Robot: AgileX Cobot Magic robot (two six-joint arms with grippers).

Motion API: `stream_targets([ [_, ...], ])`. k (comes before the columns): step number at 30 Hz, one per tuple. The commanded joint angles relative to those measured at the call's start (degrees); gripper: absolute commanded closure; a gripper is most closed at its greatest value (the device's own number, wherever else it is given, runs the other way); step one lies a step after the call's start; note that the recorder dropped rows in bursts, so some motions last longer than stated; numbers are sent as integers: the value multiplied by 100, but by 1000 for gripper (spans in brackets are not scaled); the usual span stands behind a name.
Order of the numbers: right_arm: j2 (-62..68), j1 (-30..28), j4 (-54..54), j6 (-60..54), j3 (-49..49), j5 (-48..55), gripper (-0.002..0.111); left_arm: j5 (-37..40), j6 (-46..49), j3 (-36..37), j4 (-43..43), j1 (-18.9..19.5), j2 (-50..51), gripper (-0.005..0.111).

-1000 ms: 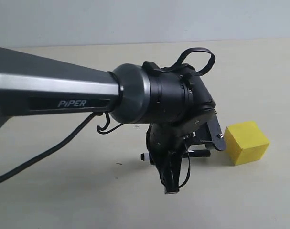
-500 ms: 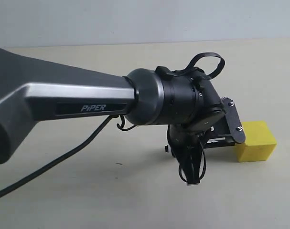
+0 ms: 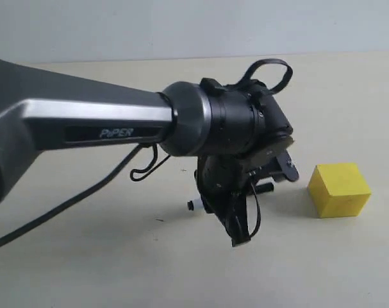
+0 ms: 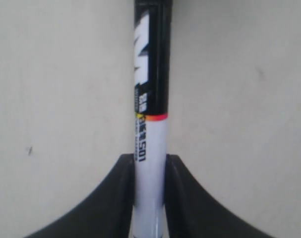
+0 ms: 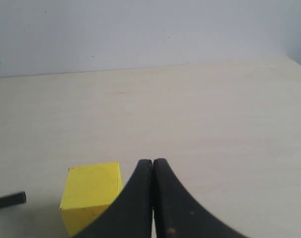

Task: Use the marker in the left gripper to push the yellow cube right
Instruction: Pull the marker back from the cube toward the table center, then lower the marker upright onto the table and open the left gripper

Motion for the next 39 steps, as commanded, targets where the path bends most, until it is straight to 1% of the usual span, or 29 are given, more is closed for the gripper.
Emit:
stream_targets([
  [1, -28, -12, -5, -26, 22, -24, 108, 282, -1529, -19, 65, 394, -484, 107],
  [5, -28, -12, -5, -26, 22, -24, 108, 627, -2474, -19, 98, 788, -855, 107],
  [8, -28, -12, -5, -26, 22, -24, 108, 691, -3170, -19, 107, 1043, -1018, 107],
  [12, -28, -12, -5, -26, 22, -24, 108, 837, -3905, -19, -158, 1215, -1031, 107],
  [14, -28, -12, -5, -26, 22, -24, 108, 850, -4125, -19, -306, 1226, -1031, 107],
  [21, -28, -12, -5, -26, 22, -24, 108, 873, -4411, -19, -772, 1226, -1031, 107],
  [25, -28, -12, -5, -26, 22, -24, 108, 839, -5237, -19, -782, 1226, -1031, 107],
  [28, -28, -12, -5, -26, 22, -24, 108, 747, -5550, -19, -794, 1215, -996, 107],
  [33, -28, -12, -5, -26, 22, -24, 108, 655, -5636, -19, -807, 1215, -793, 107],
  [36, -28, -12, -5, -26, 22, -24, 108, 629, -5714, -19, -883, 1215, -448, 107],
  [39, -28, -12, -5, -26, 22, -24, 108, 404, -5767, -19, -1025, 1215, -232, 107],
])
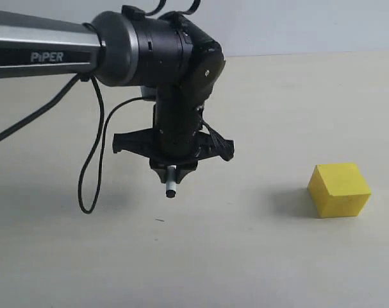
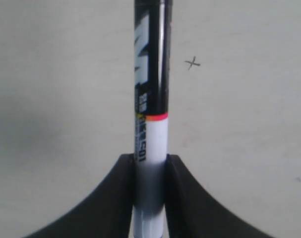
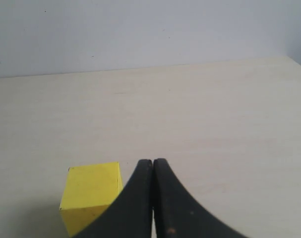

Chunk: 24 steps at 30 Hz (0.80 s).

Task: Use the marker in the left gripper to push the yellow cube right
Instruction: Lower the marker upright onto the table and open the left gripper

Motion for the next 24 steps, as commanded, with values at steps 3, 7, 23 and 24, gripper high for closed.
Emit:
stream_targets([
  [3, -28, -12, -5, -26, 22, -24, 108, -556, -113, -19, -493, 1, 298, 107],
  [7, -28, -12, -5, -26, 22, -24, 108, -627, -158, -19, -503, 1, 359, 107],
  [23, -28, -12, -5, -26, 22, -24, 108, -568, -64, -19, -464, 1, 599, 103],
  [24, -28, -12, -5, -26, 22, -24, 108, -568, -64, -19, -464, 1, 599, 100],
])
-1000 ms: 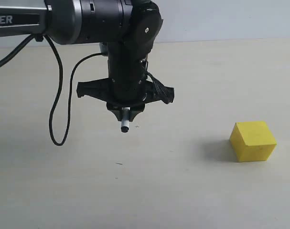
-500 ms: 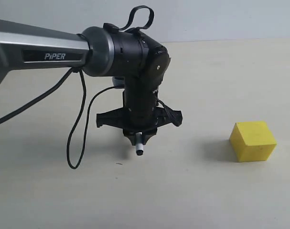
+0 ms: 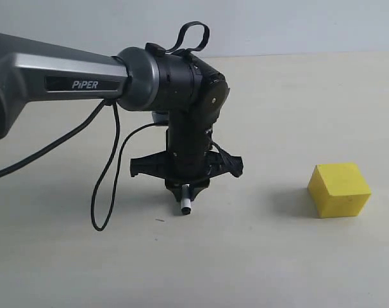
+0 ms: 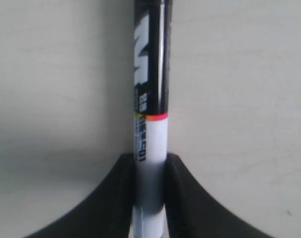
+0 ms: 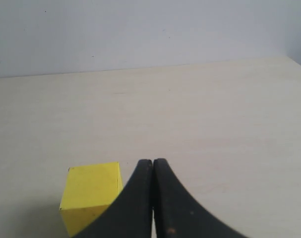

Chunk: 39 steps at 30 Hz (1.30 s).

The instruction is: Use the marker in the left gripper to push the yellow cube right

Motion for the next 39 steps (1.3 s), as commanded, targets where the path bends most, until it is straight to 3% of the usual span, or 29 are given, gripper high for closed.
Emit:
stream_targets([
  [1, -28, -12, -5, -26, 22, -24, 108, 90, 18, -19, 25, 1, 26, 96],
  [6, -28, -12, -5, -26, 22, -24, 108, 129, 114, -19, 25, 1, 26, 70],
  [9, -28, -12, -5, -26, 22, -24, 108, 190, 345, -19, 25, 1, 26, 34],
  [12, -28, -12, -5, -26, 22, -24, 108, 269, 589, -19, 25, 1, 4, 18],
  [23, -28, -12, -5, -26, 22, -24, 108, -131, 2530, -19, -198, 1, -1219, 15],
  [26, -28, -12, -5, -26, 22, -24, 108, -260, 2992, -19, -328, 1, -1755, 21],
  [28, -28, -12, -5, -26, 22, -24, 108, -322, 3153, -19, -327, 1, -2072, 37],
  [29, -28, -12, -5, -26, 22, -24, 108, -335, 3248, -19, -370, 1, -2192, 48],
  [32, -28, -12, -5, -26, 22, -24, 108, -384, 3431, 69, -410, 1, -2578, 105],
  [35, -28, -12, -5, -26, 22, -24, 108, -931, 3483, 465, -426, 1, -3067, 107],
  [39, -28, -12, -5, -26, 22, -24, 108, -2354, 3483, 1481, -370, 1, -3834, 107],
])
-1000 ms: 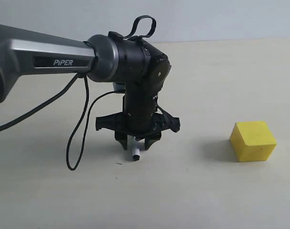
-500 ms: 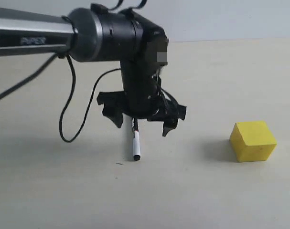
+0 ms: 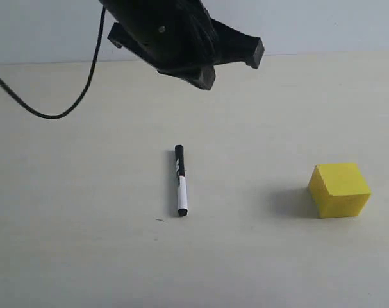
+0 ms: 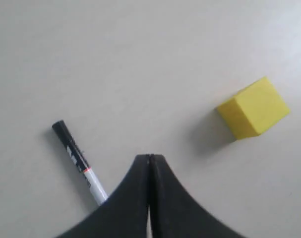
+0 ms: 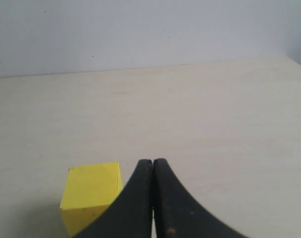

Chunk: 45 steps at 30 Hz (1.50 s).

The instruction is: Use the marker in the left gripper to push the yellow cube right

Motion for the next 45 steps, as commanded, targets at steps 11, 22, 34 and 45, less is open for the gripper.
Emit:
stream_targets([
  [11, -28, -12, -5, -26, 22, -24, 108, -6078, 5, 4744, 345, 912, -3128, 107],
  [22, -28, -12, -5, -26, 22, -24, 108, -6430, 62, 6600, 345, 2684, -5007, 107],
  [34, -28, -12, -5, -26, 22, -24, 108, -6453, 62, 6695, 388, 2751, -5191, 107],
  [45, -28, -12, -5, -26, 22, -24, 108, -5934, 1243, 6805, 454, 3039, -5665, 107],
])
